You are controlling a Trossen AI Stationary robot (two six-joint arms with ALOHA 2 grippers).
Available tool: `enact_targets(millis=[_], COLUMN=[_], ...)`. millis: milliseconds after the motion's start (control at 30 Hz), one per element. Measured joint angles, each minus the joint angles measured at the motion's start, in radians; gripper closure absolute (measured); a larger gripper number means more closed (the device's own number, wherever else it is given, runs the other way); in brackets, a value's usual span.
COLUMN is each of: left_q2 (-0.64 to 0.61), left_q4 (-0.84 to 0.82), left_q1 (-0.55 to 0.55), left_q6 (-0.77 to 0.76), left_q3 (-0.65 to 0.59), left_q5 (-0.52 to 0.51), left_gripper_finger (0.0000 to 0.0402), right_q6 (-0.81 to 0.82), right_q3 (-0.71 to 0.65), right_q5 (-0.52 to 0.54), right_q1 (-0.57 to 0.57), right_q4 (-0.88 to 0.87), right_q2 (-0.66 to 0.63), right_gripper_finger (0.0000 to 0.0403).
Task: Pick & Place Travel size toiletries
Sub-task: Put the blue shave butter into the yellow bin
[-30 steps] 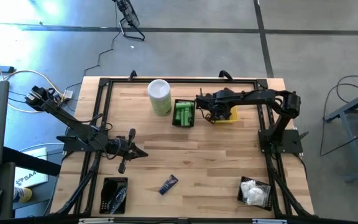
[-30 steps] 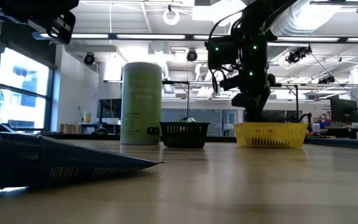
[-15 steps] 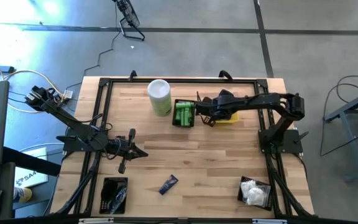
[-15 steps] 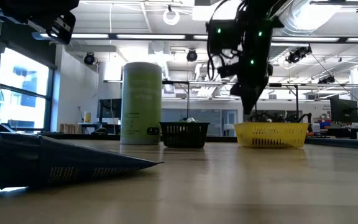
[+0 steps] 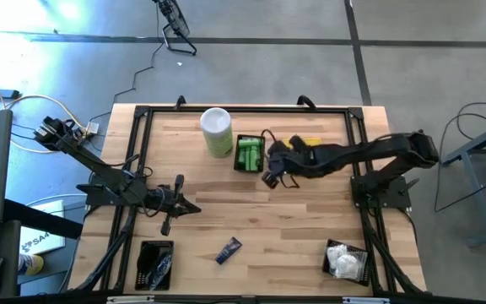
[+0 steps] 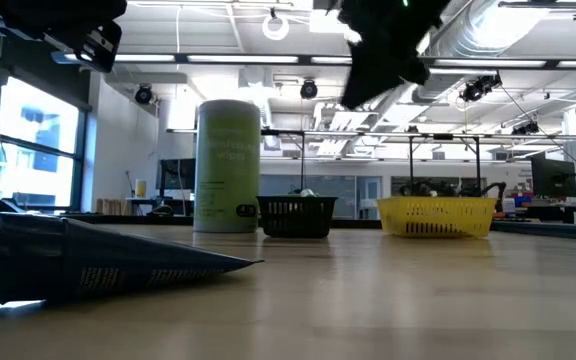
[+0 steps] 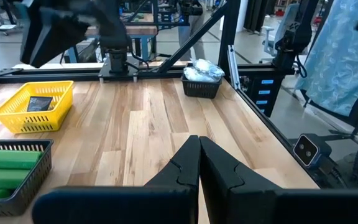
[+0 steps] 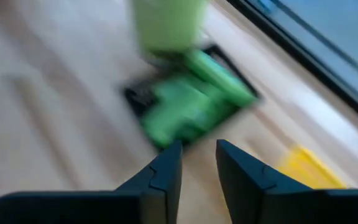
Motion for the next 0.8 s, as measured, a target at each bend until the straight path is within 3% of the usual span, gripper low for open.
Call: enact_targets(millis=[267, 433, 800], left_q2=[0.0, 0.0, 0.0], left_q4=[-0.007, -0.008, -0.008], left_q1=[0.0, 0.0, 0.0], left_q6=[0.0, 0.0, 0.0], left_q3=[0.0, 0.0, 0.0], left_q5=[0.0, 0.0, 0.0], left_gripper_finger=[0.0401, 0.0401, 0.0401], right_q6=[0.024, 0.026, -0.034], right_q3=[0.0, 0.0, 0.0], right_q5=[-0.095, -0.045, -0.101], right_q1=[0.12, 0.209, 0.309], right_q4=[0.261, 0.342, 0.416], right_q2=[0.004, 0.005, 0.005], right_gripper_finger=[0.0319, 0.0319, 0.0319])
